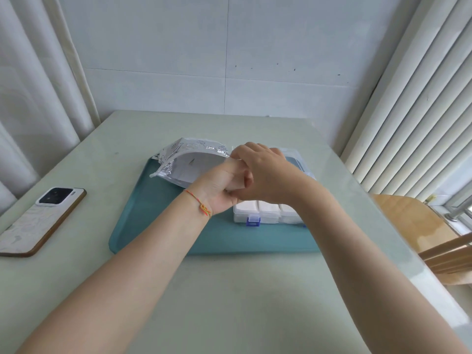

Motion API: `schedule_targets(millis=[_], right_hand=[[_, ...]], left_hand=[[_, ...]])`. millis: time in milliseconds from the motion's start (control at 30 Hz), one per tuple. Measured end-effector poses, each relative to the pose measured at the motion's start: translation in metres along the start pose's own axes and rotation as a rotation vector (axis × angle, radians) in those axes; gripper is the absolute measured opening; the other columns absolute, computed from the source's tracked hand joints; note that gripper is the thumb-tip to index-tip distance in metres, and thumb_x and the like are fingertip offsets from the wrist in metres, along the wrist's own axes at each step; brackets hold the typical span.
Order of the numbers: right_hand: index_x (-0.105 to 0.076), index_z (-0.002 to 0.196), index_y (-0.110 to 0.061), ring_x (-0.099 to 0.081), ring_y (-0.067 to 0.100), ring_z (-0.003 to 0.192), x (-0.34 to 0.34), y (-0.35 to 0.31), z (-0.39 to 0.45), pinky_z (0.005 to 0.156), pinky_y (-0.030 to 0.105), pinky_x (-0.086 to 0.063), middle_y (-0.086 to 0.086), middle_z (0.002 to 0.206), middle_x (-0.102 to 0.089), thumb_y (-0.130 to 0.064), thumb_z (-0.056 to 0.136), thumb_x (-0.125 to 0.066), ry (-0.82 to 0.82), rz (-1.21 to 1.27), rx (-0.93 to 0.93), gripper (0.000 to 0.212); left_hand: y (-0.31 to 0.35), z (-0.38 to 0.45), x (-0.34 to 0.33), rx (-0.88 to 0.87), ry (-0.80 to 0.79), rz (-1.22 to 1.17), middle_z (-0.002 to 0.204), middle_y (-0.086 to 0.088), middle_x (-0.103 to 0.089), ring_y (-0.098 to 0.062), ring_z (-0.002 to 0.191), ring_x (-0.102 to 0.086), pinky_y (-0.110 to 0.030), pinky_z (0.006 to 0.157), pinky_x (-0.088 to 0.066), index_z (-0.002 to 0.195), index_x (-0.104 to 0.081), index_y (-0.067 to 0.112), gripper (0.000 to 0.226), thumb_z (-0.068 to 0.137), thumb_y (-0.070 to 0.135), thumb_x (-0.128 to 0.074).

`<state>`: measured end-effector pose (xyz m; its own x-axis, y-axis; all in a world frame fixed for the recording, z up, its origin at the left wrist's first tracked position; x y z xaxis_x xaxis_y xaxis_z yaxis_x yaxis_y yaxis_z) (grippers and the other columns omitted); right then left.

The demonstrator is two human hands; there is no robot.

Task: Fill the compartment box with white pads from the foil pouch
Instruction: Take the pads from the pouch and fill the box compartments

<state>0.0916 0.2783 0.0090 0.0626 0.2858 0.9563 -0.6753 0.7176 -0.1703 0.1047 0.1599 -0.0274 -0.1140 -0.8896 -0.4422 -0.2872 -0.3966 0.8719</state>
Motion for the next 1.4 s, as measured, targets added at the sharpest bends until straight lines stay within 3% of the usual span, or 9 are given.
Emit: schedule_targets(millis=[133, 267, 500, 633, 933, 1067, 1200, 1300, 1400], right_hand=[[-0.045, 0.132, -0.028, -0.045, 0.015, 0.112, 0.009, 0.023, -0.013, 0.1, 0.036, -0.031, -0.006, 0.119, -0.05, -0.049, 0.074, -0.074, -0.018, 0.058, -0.024, 0.068], [-0.045, 0.134, -0.035, -0.05, 0.01, 0.111, 0.023, 0.038, -0.025, 0.095, 0.029, -0.042, -0.01, 0.125, -0.05, -0.041, 0.074, -0.081, -0.137, 0.287, -0.047, 0.07], [-0.036, 0.145, -0.035, -0.046, 0.008, 0.123, 0.04, 0.058, -0.035, 0.093, 0.02, -0.037, -0.014, 0.142, -0.043, -0.014, 0.086, -0.058, -0.198, 0.309, -0.099, 0.066], [-0.046, 0.14, -0.032, -0.047, 0.011, 0.122, 0.043, 0.063, -0.033, 0.098, 0.027, -0.039, -0.009, 0.136, -0.049, -0.015, 0.086, -0.055, -0.181, 0.287, -0.119, 0.057], [-0.064, 0.118, -0.027, -0.058, 0.001, 0.113, 0.055, 0.085, -0.04, 0.093, 0.016, -0.043, -0.014, 0.118, -0.064, -0.016, 0.094, -0.057, -0.111, 0.397, -0.126, 0.027], [-0.069, 0.099, -0.024, -0.064, 0.003, 0.102, 0.051, 0.086, -0.039, 0.092, 0.027, -0.051, -0.014, 0.102, -0.07, -0.027, 0.093, -0.062, -0.12, 0.396, -0.118, 0.009], [-0.068, 0.102, -0.021, -0.066, 0.011, 0.094, 0.055, 0.088, -0.043, 0.088, 0.032, -0.052, -0.006, 0.102, -0.071, -0.024, 0.094, -0.06, -0.16, 0.36, -0.164, 0.012], [-0.069, 0.099, -0.019, -0.066, 0.014, 0.094, 0.058, 0.092, -0.044, 0.087, 0.03, -0.051, -0.003, 0.095, -0.073, -0.026, 0.093, -0.061, -0.129, 0.347, -0.189, 0.011], [-0.07, 0.092, -0.018, -0.061, 0.008, 0.07, 0.064, 0.106, -0.048, 0.068, 0.022, -0.047, -0.009, 0.075, -0.066, -0.019, 0.091, -0.064, -0.052, 0.324, -0.258, 0.007]], left_hand=[[0.0, 0.003, -0.021, 0.01, -0.108, 0.076, 0.083, 0.002, -0.066, -0.01, 0.077, -0.065, -0.028, 0.077, -0.05, 0.096, -0.063, 0.02, 0.012, 0.092, 0.01, -0.056], [-0.005, 0.014, -0.032, 0.033, -0.079, 0.142, 0.106, -0.009, -0.054, -0.02, 0.093, -0.058, -0.027, 0.069, -0.053, 0.112, -0.055, 0.018, 0.029, 0.085, 0.012, -0.063], [-0.01, 0.024, -0.05, 0.027, -0.012, 0.209, 0.07, 0.008, -0.062, -0.005, 0.058, -0.059, -0.02, 0.053, -0.044, 0.083, -0.062, 0.022, 0.013, 0.085, 0.01, -0.067], [-0.012, 0.029, -0.057, -0.043, 0.011, 0.185, 0.068, 0.005, -0.064, -0.012, 0.062, -0.059, -0.021, 0.051, -0.045, 0.086, -0.063, 0.023, 0.014, 0.089, 0.01, -0.064], [-0.014, 0.03, -0.06, -0.047, -0.162, 0.417, 0.068, 0.003, -0.053, -0.01, 0.062, -0.051, -0.019, 0.046, -0.03, 0.092, -0.065, 0.021, 0.018, 0.081, 0.009, -0.072], [-0.019, 0.032, -0.063, -0.008, -0.223, 0.394, 0.074, 0.0, -0.056, -0.013, 0.068, -0.053, -0.021, 0.049, -0.033, 0.086, -0.07, 0.026, 0.019, 0.08, 0.008, -0.069], [-0.023, 0.035, -0.068, 0.005, -0.22, 0.416, 0.066, 0.002, -0.049, -0.011, 0.061, -0.044, -0.022, 0.049, -0.021, 0.089, -0.066, 0.019, 0.011, 0.085, 0.009, -0.064], [-0.022, 0.035, -0.073, 0.011, -0.212, 0.506, 0.078, 0.001, -0.061, -0.013, 0.071, -0.057, -0.02, 0.05, -0.036, 0.102, -0.065, 0.015, 0.018, 0.085, 0.012, -0.067], [-0.022, 0.036, -0.071, -0.011, -0.067, 0.605, 0.092, -0.005, -0.064, -0.014, 0.082, -0.064, -0.027, 0.059, -0.054, 0.109, -0.062, 0.012, 0.034, 0.076, 0.019, -0.067]])
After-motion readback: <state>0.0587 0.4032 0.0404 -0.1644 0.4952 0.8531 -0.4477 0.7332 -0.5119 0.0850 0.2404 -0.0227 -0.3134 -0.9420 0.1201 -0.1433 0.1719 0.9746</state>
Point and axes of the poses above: each hand's wrist, its own z-axis towards the middle knuckle, its own x-axis out of the back of the hand, y = z × x, the point moved 1 cm from there along z, towards the middle knuckle
